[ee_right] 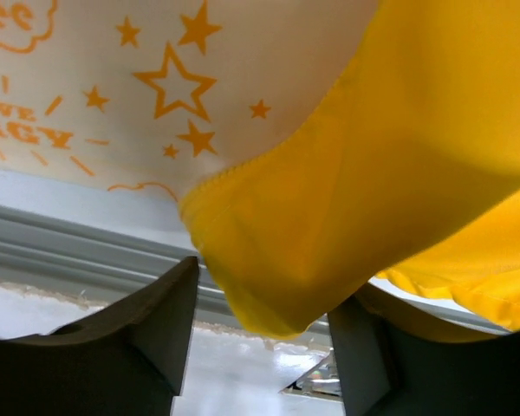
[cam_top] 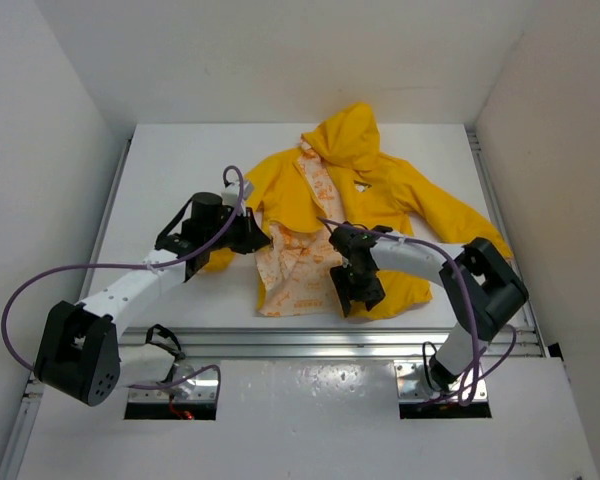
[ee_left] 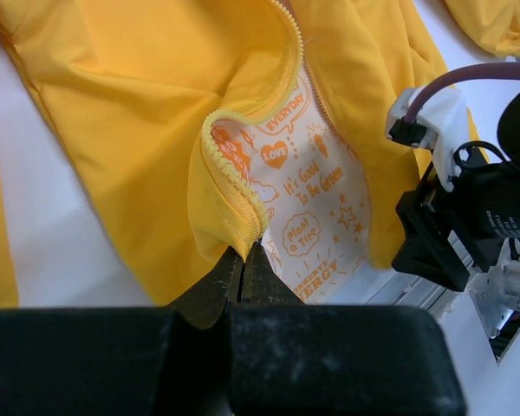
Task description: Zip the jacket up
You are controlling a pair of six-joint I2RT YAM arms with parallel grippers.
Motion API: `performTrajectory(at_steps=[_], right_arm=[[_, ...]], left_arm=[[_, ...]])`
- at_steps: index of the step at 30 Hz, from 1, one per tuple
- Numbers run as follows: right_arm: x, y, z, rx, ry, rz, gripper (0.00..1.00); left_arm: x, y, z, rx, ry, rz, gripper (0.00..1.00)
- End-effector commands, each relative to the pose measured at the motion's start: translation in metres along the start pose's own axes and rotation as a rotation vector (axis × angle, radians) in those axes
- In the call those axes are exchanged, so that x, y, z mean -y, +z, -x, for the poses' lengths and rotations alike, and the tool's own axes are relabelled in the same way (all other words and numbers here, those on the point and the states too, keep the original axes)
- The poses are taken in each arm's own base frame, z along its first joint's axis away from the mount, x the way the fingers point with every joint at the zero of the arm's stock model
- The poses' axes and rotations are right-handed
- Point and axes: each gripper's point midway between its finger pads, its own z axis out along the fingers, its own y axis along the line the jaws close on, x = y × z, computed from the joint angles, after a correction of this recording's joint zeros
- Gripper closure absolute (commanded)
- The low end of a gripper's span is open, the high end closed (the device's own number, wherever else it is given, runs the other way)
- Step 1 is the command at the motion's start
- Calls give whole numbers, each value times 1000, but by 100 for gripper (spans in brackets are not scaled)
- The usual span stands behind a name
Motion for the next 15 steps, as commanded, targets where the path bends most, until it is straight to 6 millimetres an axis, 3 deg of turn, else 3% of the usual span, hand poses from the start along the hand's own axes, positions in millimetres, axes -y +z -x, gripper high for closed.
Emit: performTrajectory(at_steps=[1, 6, 9, 15], right_arm=[[-1, -2, 9, 16, 21, -29, 43], [3, 5, 9, 3, 42, -51, 53], [3, 7, 8, -8, 44, -51, 53], [-2, 5, 13, 5, 55, -11, 43]], left_arm=[[5, -1, 5, 28, 2, -23, 100], [5, -1, 7, 36, 6, -26, 100], [4, -1, 3, 28, 2, -23, 100], [3, 0, 1, 28, 2, -23, 100]])
